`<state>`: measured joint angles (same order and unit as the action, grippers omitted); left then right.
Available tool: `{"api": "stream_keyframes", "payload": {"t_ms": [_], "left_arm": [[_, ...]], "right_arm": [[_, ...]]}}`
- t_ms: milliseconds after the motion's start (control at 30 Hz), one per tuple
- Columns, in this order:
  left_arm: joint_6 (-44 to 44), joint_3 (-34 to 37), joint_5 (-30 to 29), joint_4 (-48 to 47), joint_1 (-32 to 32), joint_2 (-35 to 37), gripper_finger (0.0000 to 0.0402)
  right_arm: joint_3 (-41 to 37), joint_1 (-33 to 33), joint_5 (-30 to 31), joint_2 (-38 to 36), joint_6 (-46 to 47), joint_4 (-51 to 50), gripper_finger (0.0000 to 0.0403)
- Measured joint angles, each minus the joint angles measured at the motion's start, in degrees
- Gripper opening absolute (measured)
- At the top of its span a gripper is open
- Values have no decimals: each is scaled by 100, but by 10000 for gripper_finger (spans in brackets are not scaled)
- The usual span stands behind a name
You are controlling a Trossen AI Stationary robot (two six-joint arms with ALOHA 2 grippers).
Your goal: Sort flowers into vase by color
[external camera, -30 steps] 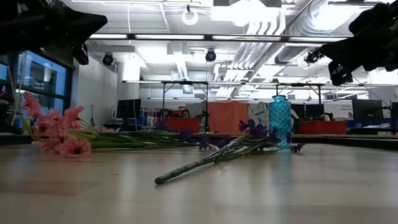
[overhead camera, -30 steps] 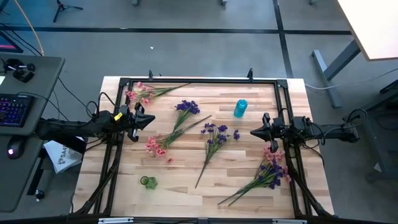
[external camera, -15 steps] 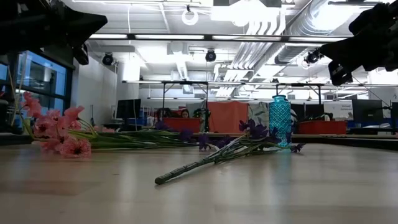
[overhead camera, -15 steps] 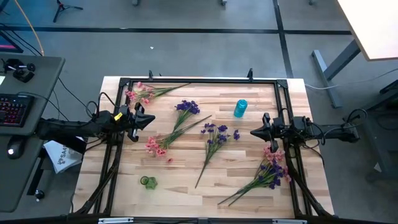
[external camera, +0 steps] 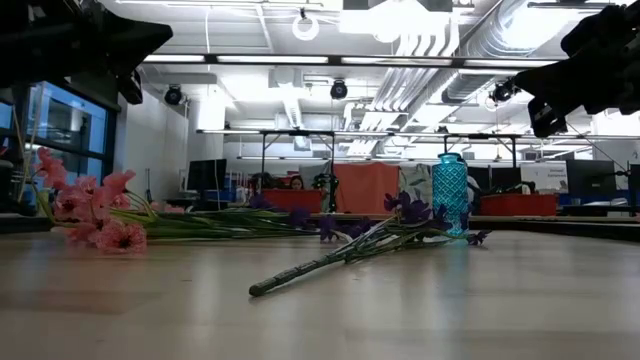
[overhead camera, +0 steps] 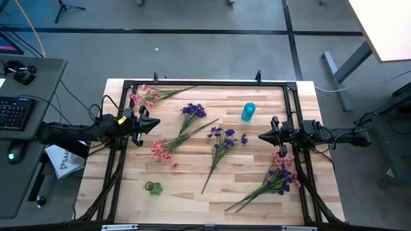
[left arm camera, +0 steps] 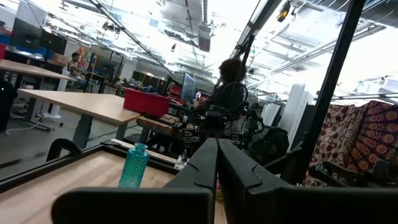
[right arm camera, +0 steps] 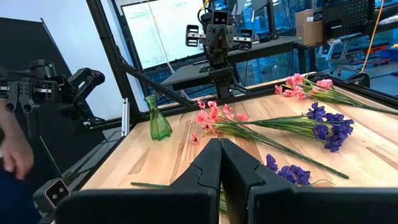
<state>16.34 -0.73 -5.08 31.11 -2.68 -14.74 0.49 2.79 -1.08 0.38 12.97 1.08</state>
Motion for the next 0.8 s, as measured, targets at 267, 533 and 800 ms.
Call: {"api": "stream_keyframes", "payload": {"t_ms": [267, 533, 800], "left_arm": [[0, 2, -2, 0, 0, 0, 1], [0, 2, -2, 0, 0, 2, 1], [0, 0, 0, -2, 0, 2, 1]], "right_arm": [[0, 2, 1, -2, 0, 1, 0], [0, 1, 213, 0, 192, 206, 0], [0, 0, 1364, 0, 3673, 2481, 0]]}}
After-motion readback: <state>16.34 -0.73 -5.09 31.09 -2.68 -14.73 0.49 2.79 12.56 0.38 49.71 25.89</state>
